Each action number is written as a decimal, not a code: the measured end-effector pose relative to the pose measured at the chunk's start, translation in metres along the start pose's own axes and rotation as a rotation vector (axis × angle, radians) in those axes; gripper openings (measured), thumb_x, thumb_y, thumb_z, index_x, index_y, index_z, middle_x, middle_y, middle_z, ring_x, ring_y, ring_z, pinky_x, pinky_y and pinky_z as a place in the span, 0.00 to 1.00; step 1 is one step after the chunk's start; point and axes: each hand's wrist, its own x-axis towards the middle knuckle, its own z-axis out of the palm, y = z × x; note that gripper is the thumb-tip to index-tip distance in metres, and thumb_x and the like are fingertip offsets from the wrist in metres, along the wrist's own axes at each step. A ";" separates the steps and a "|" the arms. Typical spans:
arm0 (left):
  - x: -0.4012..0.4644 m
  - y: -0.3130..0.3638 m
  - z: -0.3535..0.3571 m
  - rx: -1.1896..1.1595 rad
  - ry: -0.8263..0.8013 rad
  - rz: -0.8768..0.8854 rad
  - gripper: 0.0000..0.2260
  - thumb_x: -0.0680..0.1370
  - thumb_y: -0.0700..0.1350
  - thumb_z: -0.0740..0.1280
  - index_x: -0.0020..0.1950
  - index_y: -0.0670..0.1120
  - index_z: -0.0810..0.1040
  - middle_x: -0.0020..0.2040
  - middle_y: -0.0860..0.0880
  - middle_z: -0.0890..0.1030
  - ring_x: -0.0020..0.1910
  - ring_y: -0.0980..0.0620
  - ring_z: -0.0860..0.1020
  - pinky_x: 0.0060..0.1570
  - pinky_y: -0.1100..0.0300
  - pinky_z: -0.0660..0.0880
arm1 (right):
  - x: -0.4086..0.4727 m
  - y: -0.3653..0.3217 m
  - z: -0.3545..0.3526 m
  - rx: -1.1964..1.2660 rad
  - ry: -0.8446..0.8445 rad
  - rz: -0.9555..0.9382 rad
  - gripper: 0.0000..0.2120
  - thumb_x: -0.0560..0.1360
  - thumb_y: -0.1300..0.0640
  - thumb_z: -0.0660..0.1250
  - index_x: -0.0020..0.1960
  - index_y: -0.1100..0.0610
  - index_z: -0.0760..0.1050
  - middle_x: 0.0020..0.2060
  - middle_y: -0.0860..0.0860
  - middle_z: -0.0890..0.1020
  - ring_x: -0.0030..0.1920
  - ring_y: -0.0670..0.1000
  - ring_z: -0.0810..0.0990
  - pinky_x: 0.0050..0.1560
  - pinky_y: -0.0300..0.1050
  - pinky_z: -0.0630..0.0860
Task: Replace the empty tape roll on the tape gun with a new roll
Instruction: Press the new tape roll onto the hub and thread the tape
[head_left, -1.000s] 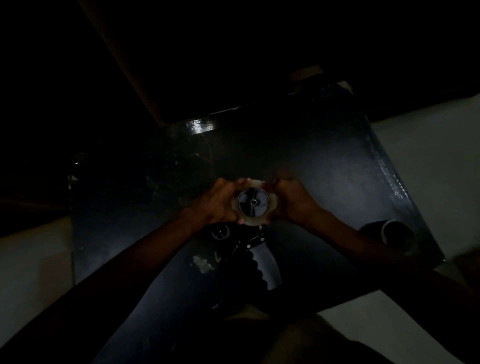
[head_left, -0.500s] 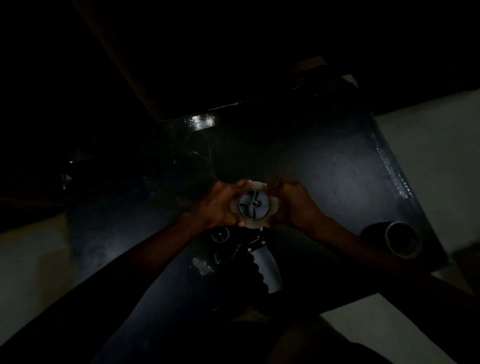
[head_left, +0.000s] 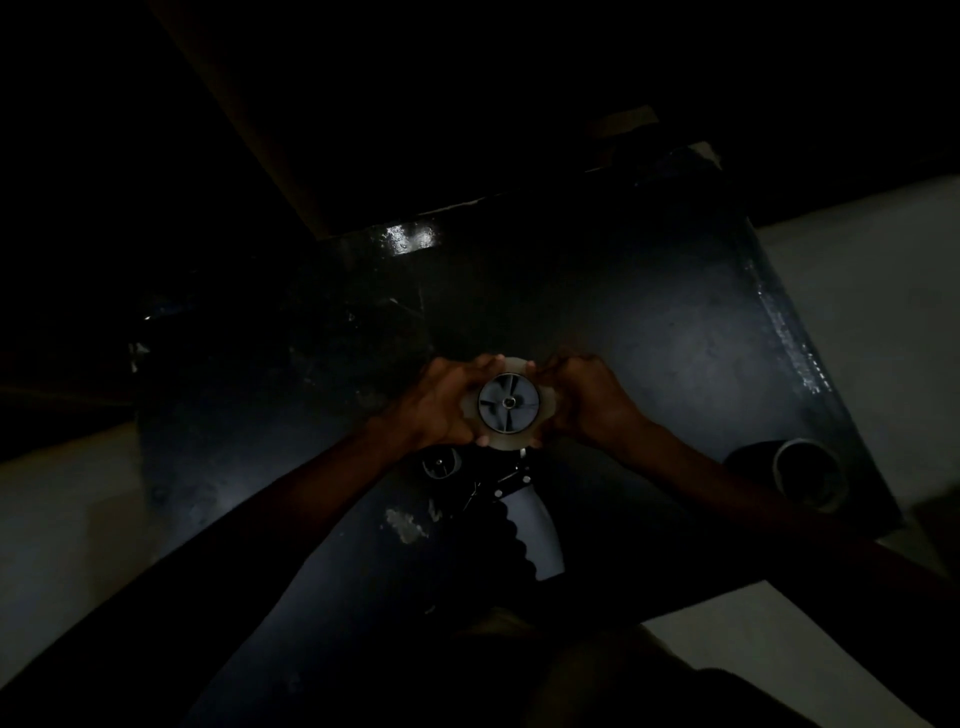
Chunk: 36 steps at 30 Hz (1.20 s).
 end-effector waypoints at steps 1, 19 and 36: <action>-0.001 0.002 -0.001 0.008 -0.007 -0.012 0.48 0.56 0.54 0.82 0.72 0.45 0.68 0.68 0.44 0.75 0.65 0.46 0.75 0.66 0.56 0.70 | -0.001 -0.001 -0.001 -0.025 -0.014 0.004 0.26 0.62 0.53 0.80 0.57 0.61 0.79 0.58 0.57 0.77 0.56 0.56 0.78 0.52 0.41 0.72; -0.057 0.018 0.002 -0.085 0.132 -0.248 0.30 0.67 0.46 0.75 0.69 0.50 0.72 0.63 0.49 0.79 0.62 0.52 0.77 0.60 0.60 0.74 | -0.042 0.000 0.003 0.206 0.058 -0.066 0.33 0.63 0.53 0.78 0.65 0.59 0.73 0.60 0.60 0.79 0.60 0.60 0.78 0.59 0.59 0.76; -0.063 0.051 0.037 0.308 0.375 -0.479 0.07 0.72 0.47 0.66 0.36 0.48 0.80 0.53 0.45 0.80 0.53 0.43 0.78 0.49 0.48 0.77 | -0.090 0.017 0.081 0.754 -0.229 0.177 0.35 0.67 0.48 0.77 0.70 0.51 0.68 0.60 0.44 0.77 0.60 0.46 0.77 0.48 0.31 0.74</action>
